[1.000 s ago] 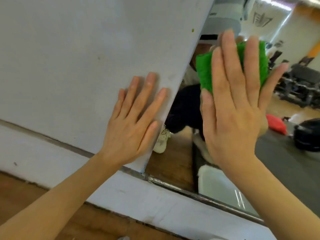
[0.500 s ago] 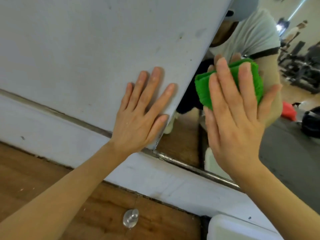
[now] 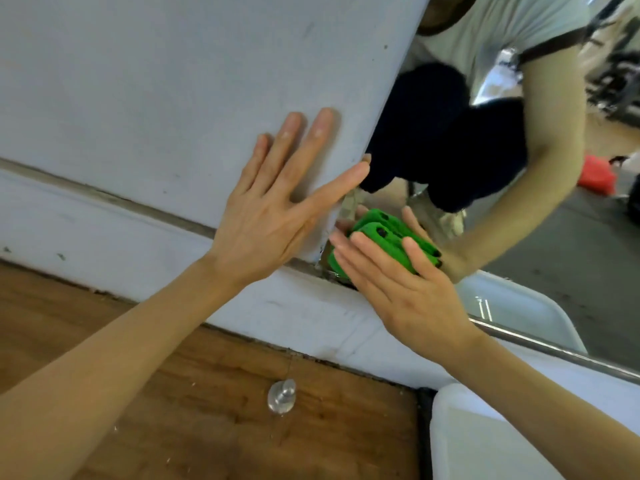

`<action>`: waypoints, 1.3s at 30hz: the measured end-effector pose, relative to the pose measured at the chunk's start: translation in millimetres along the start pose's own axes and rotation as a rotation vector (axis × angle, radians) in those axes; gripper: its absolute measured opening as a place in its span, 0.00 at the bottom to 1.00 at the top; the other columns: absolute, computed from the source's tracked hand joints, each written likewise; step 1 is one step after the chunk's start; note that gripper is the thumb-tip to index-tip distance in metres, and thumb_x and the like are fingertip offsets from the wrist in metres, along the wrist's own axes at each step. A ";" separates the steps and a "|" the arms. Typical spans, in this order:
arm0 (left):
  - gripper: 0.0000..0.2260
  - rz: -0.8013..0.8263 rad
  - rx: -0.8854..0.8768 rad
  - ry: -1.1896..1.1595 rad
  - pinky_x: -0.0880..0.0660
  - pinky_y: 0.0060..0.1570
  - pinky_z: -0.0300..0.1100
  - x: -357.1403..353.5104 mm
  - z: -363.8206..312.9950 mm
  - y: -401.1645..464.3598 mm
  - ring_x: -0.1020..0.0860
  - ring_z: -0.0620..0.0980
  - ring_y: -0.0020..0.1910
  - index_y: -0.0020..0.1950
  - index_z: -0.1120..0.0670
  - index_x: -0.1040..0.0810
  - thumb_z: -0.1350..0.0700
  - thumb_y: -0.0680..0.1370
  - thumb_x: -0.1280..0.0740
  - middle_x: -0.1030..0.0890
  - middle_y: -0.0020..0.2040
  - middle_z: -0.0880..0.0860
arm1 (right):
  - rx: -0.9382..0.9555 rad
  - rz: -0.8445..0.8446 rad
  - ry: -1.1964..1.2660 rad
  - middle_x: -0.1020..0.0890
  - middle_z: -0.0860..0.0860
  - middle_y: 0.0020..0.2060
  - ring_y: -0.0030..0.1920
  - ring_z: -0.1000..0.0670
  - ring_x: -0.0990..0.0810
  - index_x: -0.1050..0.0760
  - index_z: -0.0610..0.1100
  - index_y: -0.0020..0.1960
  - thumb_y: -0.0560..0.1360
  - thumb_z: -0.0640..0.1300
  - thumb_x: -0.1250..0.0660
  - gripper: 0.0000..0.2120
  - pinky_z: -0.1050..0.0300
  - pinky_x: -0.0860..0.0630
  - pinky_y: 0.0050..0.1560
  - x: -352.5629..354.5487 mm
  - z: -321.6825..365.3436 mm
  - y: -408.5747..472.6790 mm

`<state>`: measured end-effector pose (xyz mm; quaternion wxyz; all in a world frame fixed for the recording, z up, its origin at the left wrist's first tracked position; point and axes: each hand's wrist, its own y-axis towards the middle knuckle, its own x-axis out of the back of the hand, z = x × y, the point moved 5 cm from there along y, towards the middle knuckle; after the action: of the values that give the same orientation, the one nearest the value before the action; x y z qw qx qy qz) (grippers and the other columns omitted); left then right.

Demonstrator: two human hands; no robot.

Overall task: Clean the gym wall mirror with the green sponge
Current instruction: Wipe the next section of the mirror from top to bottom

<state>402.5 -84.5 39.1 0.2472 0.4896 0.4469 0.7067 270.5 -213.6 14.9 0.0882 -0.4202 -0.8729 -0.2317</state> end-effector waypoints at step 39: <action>0.32 0.123 -0.395 0.042 0.60 0.80 0.50 2.7 -83.5 64.3 0.63 0.49 0.81 0.83 0.53 0.50 0.61 0.84 0.38 0.58 0.83 0.58 | -1.247 -0.095 0.371 0.63 0.50 0.81 0.81 0.49 0.61 0.62 0.43 0.82 0.82 0.41 0.38 0.40 0.45 0.62 0.79 -0.4 29.4 -52.3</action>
<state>330.8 -145.6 86.4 0.2853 0.4430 0.2743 0.8044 231.5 -228.1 -28.4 -0.0332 -0.3065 -0.5625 -0.7671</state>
